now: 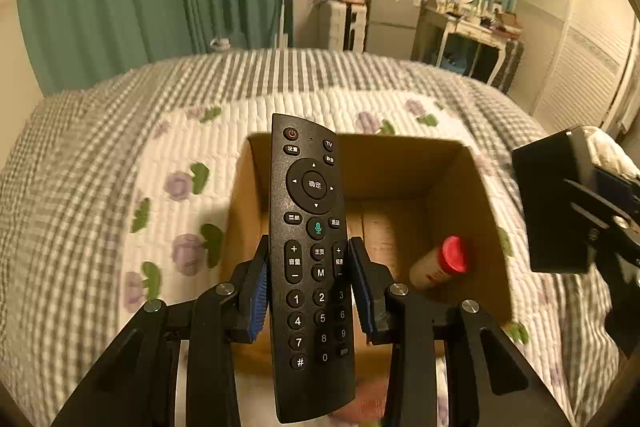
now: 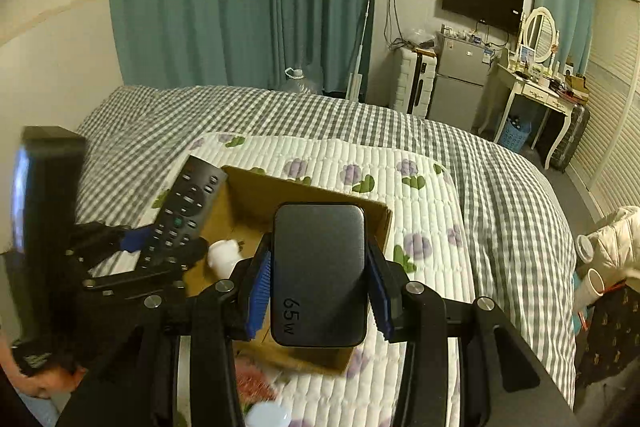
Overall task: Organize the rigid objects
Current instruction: 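Lower the remote and charger into the box and open both tools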
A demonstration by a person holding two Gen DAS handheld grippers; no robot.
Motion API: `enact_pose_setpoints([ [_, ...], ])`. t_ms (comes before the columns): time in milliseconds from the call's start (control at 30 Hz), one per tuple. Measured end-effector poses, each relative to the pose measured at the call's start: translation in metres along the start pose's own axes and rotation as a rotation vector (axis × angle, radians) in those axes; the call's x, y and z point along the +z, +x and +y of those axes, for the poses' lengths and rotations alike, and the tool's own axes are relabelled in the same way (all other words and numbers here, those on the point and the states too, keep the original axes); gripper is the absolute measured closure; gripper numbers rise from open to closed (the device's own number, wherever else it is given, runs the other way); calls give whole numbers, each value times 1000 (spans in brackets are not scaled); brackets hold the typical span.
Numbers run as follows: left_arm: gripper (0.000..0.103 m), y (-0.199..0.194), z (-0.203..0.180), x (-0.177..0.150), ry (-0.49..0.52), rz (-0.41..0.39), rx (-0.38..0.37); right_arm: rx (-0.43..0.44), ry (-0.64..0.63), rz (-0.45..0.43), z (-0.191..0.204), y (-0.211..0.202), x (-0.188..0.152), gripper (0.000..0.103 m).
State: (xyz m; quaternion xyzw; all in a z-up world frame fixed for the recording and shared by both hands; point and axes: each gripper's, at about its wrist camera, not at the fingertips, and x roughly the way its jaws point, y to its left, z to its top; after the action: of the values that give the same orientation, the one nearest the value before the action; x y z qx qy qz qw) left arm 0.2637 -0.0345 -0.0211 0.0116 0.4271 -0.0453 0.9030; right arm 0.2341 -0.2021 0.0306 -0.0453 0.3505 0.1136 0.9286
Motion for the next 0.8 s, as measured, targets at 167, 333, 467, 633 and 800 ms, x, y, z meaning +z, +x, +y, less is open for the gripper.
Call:
enact_pose_setpoints([
  [167, 67, 41, -6, -6, 17, 48, -2, -2, 1, 43, -10, 48, -4, 62],
  [333, 66, 55, -6, -10, 32, 39, 5, -1, 8, 63, -17, 77, -15, 62],
  [467, 40, 43, -5, -6, 36, -31, 18, 8, 18, 54, -19, 88, -13, 62],
  [633, 36, 27, 4, 0, 38, -73, 53, 26, 46, 48, -22, 97, -8, 62],
  [800, 36, 11, 17, 0, 12, -102, 66, 27, 50, 67, -18, 112, -8, 61],
])
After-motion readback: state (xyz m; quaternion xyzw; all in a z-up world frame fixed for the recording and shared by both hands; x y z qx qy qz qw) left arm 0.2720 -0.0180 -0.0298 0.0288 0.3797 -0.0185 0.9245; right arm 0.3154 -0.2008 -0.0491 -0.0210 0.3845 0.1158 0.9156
